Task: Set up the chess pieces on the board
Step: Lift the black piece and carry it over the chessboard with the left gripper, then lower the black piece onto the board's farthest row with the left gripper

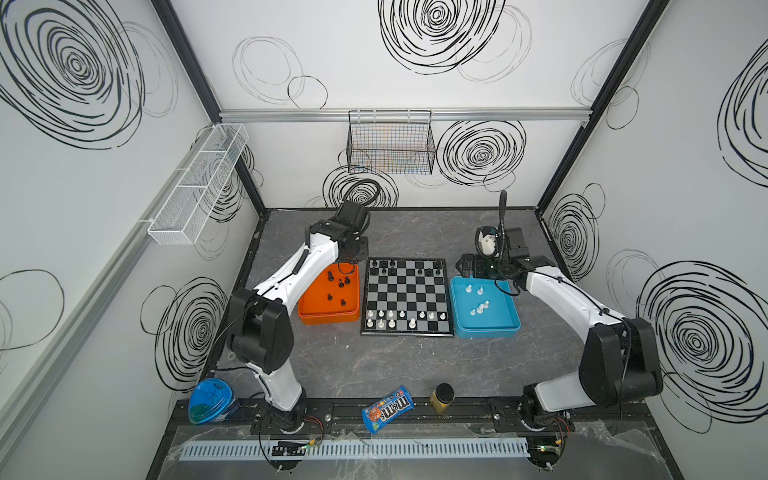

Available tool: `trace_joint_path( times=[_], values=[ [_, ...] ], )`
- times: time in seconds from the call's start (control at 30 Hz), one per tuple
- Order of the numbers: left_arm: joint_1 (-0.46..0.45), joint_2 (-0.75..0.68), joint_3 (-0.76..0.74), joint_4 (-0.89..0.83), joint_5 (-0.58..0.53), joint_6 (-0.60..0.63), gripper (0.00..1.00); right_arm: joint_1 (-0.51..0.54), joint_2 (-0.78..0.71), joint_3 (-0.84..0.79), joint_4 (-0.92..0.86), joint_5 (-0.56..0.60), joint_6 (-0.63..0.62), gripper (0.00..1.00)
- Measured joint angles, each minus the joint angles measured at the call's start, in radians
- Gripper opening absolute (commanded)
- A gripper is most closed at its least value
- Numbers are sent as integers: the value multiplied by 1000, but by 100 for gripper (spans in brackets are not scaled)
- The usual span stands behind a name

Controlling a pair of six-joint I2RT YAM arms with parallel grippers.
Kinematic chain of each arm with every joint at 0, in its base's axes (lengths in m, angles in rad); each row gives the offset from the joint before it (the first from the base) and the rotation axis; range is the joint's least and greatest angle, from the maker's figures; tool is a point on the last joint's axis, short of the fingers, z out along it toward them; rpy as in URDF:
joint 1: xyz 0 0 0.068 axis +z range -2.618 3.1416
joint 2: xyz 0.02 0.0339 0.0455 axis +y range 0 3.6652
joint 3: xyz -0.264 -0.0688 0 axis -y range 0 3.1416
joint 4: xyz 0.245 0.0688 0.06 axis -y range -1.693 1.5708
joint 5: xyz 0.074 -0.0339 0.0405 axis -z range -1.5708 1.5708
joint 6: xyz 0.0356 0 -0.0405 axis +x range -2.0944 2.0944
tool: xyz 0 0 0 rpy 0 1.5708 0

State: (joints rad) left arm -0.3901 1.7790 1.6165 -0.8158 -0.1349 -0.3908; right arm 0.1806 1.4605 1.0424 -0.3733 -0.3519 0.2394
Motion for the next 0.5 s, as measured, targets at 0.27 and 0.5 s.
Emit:
trace_joint_path(
  times=[0.27,0.5],
  values=[
    [-108,250,250,-14,5,23,18,-6,4,19,-20,4,0,100],
    [-151,424,435,-36,21,36,18,-18,4,19,-39,16,-1,100]
  ],
)
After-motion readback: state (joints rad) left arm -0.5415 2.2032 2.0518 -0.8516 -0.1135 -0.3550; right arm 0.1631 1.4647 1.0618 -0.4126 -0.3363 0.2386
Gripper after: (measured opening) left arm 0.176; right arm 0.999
